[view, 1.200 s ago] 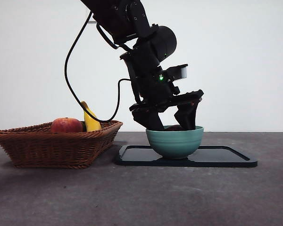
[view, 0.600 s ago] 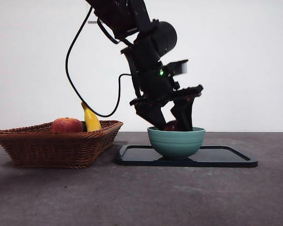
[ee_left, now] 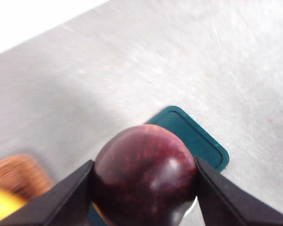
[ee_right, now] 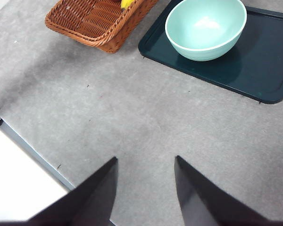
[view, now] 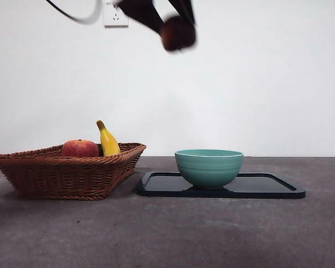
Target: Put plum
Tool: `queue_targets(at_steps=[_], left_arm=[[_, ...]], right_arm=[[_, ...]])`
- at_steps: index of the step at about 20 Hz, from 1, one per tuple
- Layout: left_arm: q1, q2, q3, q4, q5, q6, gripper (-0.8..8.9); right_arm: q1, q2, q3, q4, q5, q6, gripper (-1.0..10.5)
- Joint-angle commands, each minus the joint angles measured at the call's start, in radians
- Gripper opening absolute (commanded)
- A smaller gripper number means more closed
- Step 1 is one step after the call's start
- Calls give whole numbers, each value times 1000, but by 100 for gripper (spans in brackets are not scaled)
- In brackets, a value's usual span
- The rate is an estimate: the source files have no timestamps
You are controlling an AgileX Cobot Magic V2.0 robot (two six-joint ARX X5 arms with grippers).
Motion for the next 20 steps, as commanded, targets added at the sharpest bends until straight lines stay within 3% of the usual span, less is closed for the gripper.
queue_targets(at_steps=[1,7,10,15,20], left_arm=[[16,-84,31,-69,1,-21,218],[81,-289,18,-268,1,-29,217],[121,-380,-119,-264,1,-29,217],[186,-508,-507,-21,-1,-35,217],[242,-499,-798,265,-3,-20,217]], right_arm=[[5,3,4,6,0,-8,192],[5,3,4,16,0,-10,192],[5,3,4,17,0,-10,192],[5,3,4,20,0,-10,192],[5,3,4,20,0,-8,192]])
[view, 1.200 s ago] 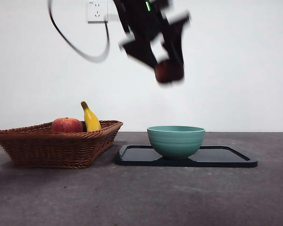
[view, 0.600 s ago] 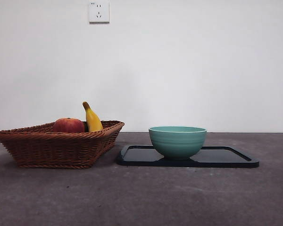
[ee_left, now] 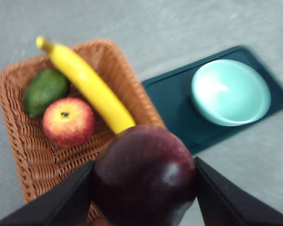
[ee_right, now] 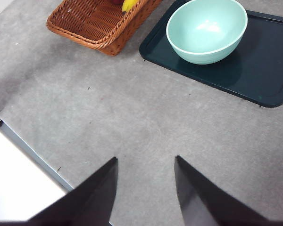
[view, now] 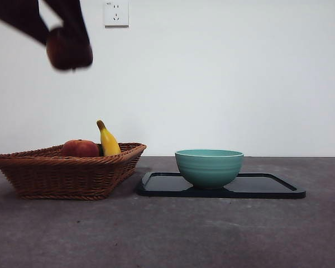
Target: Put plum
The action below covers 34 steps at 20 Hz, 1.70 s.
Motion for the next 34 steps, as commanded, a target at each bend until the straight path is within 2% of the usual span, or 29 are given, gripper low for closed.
queue_targets(at_steps=[1,5,11,17,19,23,28,34], left_arm=[[14,21,-97,142,-2,6,217],[60,70,-233,321,-6,37,217],[86,277,-241,429,-6,72,217],[86,392,-241,478,-6,88,218],[86,396,-241,478,-6,91,228],[86,396,-241,462,-6,90,385],[84,366,-240,462,-5,78,385],[84,205,-240,435,-5,53,385]], right_arm=[[5,3,4,10,0,-8,192],[5,3,4,10,0,-8,192],[5,3,4,10,0,-3,192],[5,3,4,10,0,0,192],[5,3,4,10,0,0,192],[5,3,4,11,0,0,192],[5,3,4,11,1,0,192],[5,3,4,11,0,-1,192]])
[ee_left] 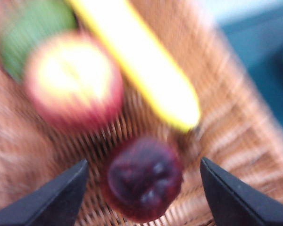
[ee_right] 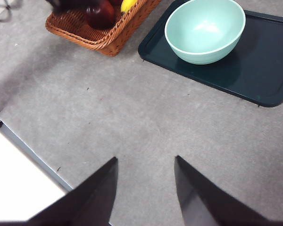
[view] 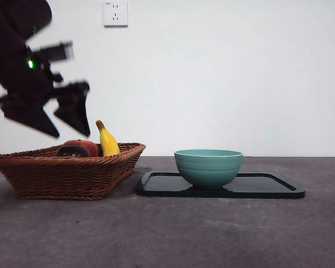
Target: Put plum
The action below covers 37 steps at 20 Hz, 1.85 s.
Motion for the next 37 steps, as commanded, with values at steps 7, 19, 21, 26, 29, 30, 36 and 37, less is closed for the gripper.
queue_targets(at_steps=[7,19,21,26,29,30,36,37], left_arm=[[-13,-289,10,-158,149,-65,373],[-14,-535,10,-592,597,-21,373],[-15,-535,10,-645,610,20,373],[-15,-535,10,-653,610,27,374],[-15,-535,10,-654,610,27,374],[-15,-535,10,-654,610,27,373],[-15,-535,10,-653,610,27,374],[-15,-535,10,-653,610,27,374]], right_arm=[[5,3,4,19,0,-1,192],[5,4,4,19,1,0,192],[5,4,4,18,0,3,192],[5,4,4,18,0,5,192],[5,5,4,23,6,41,192],[4,5,4,34,17,75,192],[2,168,25,231,51,253,236],[1,220,41,259,61,257,236]])
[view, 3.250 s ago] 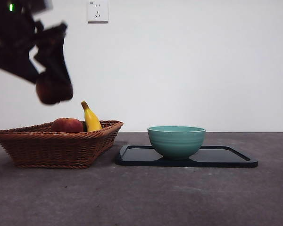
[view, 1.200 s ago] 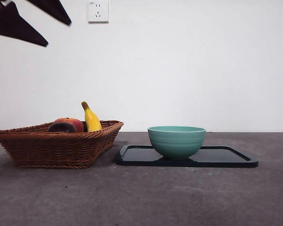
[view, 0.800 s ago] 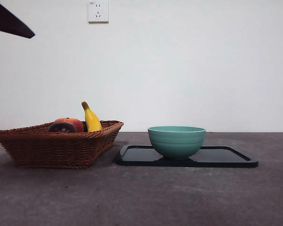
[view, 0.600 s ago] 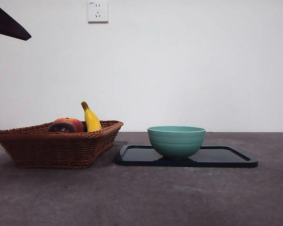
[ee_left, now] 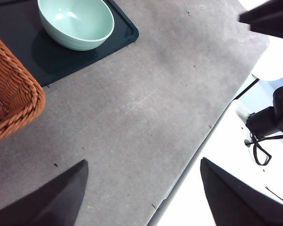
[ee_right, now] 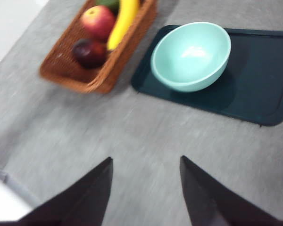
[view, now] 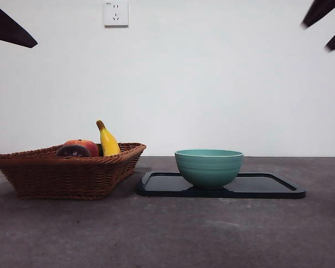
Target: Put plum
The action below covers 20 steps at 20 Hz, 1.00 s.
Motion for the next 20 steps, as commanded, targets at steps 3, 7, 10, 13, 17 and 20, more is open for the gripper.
queue_targets(at_steps=[3,7,10,13,17,20], left_arm=[[-5,5,10,5,7,15,374],[-5,5,10,5,7,24,374],[-5,5,10,5,7,24,374],[-5,5,10,5,7,24,374],[-5,5,10,5,7,24,374],[-5,5,10,5,7,24,374]], right_arm=[[-30,260,128,89,12,42,283],[-69,539,318,88,16,5,285],[-76,725,443,87,40,-14,285],[-76,859,520,88,61,-31,285],[-76,988,557,95,91,-51,285],[-73,1052,557,125,90,-55,284]])
